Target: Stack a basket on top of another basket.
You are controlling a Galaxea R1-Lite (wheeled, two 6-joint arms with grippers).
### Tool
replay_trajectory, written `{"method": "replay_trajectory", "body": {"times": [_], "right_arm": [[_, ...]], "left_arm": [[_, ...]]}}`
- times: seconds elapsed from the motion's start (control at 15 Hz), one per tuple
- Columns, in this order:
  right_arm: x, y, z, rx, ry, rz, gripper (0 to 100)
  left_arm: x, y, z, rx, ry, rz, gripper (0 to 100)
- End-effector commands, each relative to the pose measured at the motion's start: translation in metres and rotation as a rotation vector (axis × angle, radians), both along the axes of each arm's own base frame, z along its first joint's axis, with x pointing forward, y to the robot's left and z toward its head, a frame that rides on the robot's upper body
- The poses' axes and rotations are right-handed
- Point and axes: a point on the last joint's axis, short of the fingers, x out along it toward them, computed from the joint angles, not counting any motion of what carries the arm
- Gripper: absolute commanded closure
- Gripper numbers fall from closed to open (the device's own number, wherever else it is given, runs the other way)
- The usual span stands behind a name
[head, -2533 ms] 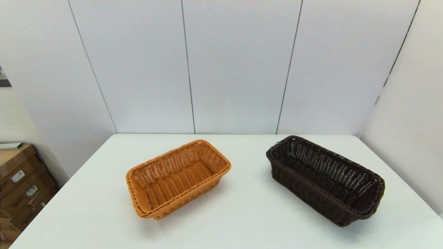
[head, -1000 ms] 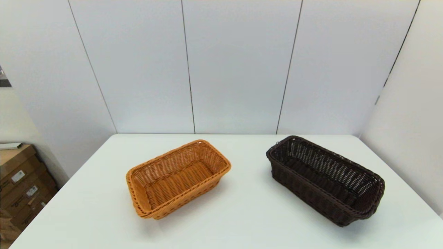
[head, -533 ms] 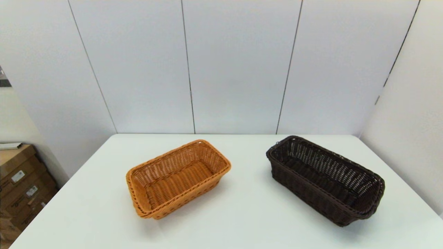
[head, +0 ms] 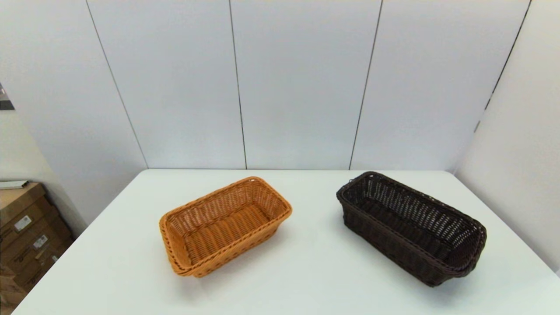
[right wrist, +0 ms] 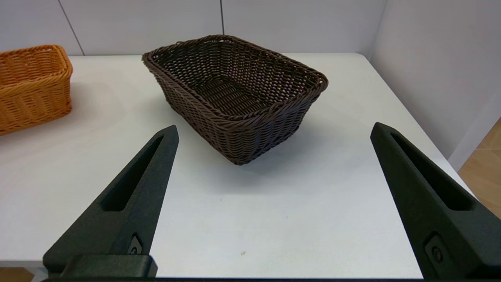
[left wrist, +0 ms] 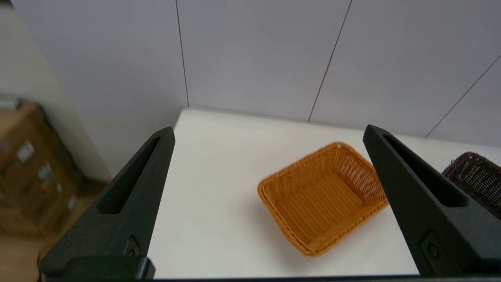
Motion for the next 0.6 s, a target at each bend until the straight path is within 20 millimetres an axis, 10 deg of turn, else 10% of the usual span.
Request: {"method": "replay_trajectory", "body": {"times": [0.07,0.6], "right_arm": [[0.000,0.000,0.000,0.000,0.003,0.000,0],[0.000,0.000,0.000,0.000,0.001,0.000,0]], "left_arm": [[0.114,-0.009,-0.014,-0.197,0.439,0.086,0],[0.209,-0.066,-0.098,-0.414,0.848,0.203,0]]}}
